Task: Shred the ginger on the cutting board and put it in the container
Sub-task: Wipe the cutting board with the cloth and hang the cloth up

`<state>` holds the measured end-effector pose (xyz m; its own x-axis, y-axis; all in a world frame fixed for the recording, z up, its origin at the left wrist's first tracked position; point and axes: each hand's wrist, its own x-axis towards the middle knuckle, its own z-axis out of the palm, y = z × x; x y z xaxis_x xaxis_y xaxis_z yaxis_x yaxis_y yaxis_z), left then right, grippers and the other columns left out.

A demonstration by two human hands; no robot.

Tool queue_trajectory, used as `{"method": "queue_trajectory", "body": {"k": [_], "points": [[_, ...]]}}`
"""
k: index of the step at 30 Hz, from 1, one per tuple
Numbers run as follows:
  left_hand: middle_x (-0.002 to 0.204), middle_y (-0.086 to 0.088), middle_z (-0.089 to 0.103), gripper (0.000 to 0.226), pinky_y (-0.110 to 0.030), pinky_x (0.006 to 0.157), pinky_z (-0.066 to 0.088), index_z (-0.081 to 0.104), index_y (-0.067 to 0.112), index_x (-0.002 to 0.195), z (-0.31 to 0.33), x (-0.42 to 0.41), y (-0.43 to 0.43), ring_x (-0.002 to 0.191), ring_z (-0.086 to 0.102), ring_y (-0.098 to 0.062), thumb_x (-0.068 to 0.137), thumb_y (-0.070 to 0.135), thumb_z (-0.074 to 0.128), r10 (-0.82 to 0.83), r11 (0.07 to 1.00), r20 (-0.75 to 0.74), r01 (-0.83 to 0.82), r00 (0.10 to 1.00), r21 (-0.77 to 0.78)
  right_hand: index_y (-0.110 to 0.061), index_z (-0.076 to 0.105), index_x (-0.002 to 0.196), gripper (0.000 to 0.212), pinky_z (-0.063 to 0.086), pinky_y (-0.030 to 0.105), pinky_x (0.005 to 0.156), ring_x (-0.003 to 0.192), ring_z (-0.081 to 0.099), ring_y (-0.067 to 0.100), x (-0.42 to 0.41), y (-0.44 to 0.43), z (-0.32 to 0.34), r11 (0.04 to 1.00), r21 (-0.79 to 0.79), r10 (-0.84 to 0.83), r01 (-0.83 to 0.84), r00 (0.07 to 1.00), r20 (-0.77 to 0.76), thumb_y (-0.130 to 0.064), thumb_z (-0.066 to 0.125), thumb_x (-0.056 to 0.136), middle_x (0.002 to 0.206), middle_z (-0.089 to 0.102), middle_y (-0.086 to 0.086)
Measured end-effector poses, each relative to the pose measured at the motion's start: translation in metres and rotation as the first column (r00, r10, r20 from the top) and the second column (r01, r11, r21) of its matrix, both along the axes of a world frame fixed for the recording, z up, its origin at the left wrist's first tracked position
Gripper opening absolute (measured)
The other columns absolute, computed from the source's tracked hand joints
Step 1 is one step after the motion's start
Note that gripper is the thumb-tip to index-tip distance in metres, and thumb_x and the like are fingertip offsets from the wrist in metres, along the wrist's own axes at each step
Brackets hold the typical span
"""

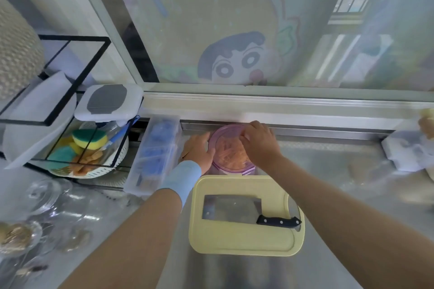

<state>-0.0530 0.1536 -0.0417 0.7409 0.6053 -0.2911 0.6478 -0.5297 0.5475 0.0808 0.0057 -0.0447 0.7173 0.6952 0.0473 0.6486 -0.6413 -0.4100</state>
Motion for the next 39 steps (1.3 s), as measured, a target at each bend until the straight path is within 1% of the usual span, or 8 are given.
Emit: {"method": "queue_trajectory", "body": {"k": [4,7,13,21,28,34,36,39], "points": [[0.127,0.007,0.053,0.030,-0.035,0.093,0.047,0.053,0.035,0.125,0.021,-0.047,-0.025,0.110,0.054,-0.015,0.097,0.027,0.044,-0.020,1.000,0.117,0.022,0.993,-0.015,-0.020,0.070,0.104,0.016,0.049,0.036,0.085,0.101,0.061,0.026,-0.058,-0.020,0.027,0.993,0.018,0.118,-0.117,0.981,-0.151,-0.026,0.056,0.099,0.112,0.066,0.001],[0.116,0.007,0.059,0.026,-0.034,0.084,0.052,0.057,0.035,0.115,0.032,-0.096,-0.050,0.096,0.059,-0.017,0.096,0.028,0.039,-0.060,0.997,0.082,0.063,0.995,-0.033,-0.019,0.069,0.104,0.019,0.050,0.040,0.089,0.102,0.062,0.025,-0.115,-0.038,0.038,0.974,-0.086,0.191,-0.208,0.966,-0.174,-0.030,0.054,0.100,0.110,0.067,0.004],[0.111,0.010,0.059,0.021,-0.031,0.085,0.050,0.060,0.036,0.108,0.038,-0.222,-0.095,0.095,0.058,-0.014,0.095,0.027,0.045,-0.119,0.989,0.022,0.121,0.993,-0.089,-0.022,0.076,0.101,0.022,0.051,0.035,0.094,0.104,0.064,0.019,-0.252,-0.088,0.057,0.916,-0.269,0.192,-0.296,0.915,-0.355,-0.031,0.057,0.094,0.109,0.073,-0.004],[0.113,0.012,0.058,0.022,-0.026,0.085,0.046,0.059,0.034,0.113,0.014,-0.357,-0.128,0.099,0.057,-0.011,0.095,0.029,0.047,-0.185,0.980,-0.119,0.173,0.975,-0.100,-0.020,0.079,0.095,0.019,0.056,0.029,0.088,0.093,0.070,0.016,-0.379,-0.124,0.027,0.827,-0.361,0.224,-0.430,0.842,-0.490,-0.018,0.062,0.086,0.100,0.076,-0.006],[0.118,0.011,0.061,0.026,-0.035,0.092,0.051,0.060,0.035,0.114,0.002,-0.398,-0.137,0.101,0.060,-0.014,0.094,0.030,0.045,-0.192,0.976,-0.173,0.170,0.966,-0.136,-0.021,0.079,0.099,0.028,0.056,0.031,0.087,0.096,0.068,0.017,-0.409,-0.129,0.016,0.803,-0.396,0.258,-0.446,0.858,-0.445,-0.013,0.056,0.086,0.103,0.075,-0.004],[0.120,0.011,0.061,0.025,-0.034,0.094,0.049,0.060,0.035,0.115,0.009,-0.390,-0.139,0.103,0.059,-0.013,0.094,0.029,0.048,-0.202,0.974,-0.158,0.181,0.967,-0.138,-0.028,0.073,0.092,0.011,0.054,0.032,0.091,0.099,0.066,0.016,-0.406,-0.132,0.018,0.797,-0.402,0.256,-0.450,0.855,-0.450,-0.026,0.064,0.088,0.104,0.072,-0.009],[0.119,0.012,0.061,0.025,-0.033,0.093,0.049,0.059,0.035,0.117,0.015,-0.383,-0.139,0.102,0.059,-0.013,0.094,0.030,0.049,-0.204,0.974,-0.141,0.186,0.969,-0.133,-0.028,0.069,0.091,0.011,0.053,0.034,0.091,0.101,0.064,0.018,-0.402,-0.132,0.023,0.815,-0.394,0.246,-0.426,0.868,-0.431,-0.037,0.062,0.091,0.108,0.070,-0.007],[0.120,0.012,0.059,0.027,-0.033,0.093,0.050,0.058,0.037,0.118,0.024,-0.371,-0.139,0.101,0.058,-0.012,0.094,0.031,0.047,-0.215,0.973,-0.120,0.202,0.969,-0.115,-0.028,0.069,0.097,0.017,0.052,0.035,0.092,0.103,0.063,0.019,-0.390,-0.135,0.034,0.871,-0.346,0.192,-0.348,0.891,-0.412,-0.036,0.054,0.094,0.112,0.069,-0.006]]}}
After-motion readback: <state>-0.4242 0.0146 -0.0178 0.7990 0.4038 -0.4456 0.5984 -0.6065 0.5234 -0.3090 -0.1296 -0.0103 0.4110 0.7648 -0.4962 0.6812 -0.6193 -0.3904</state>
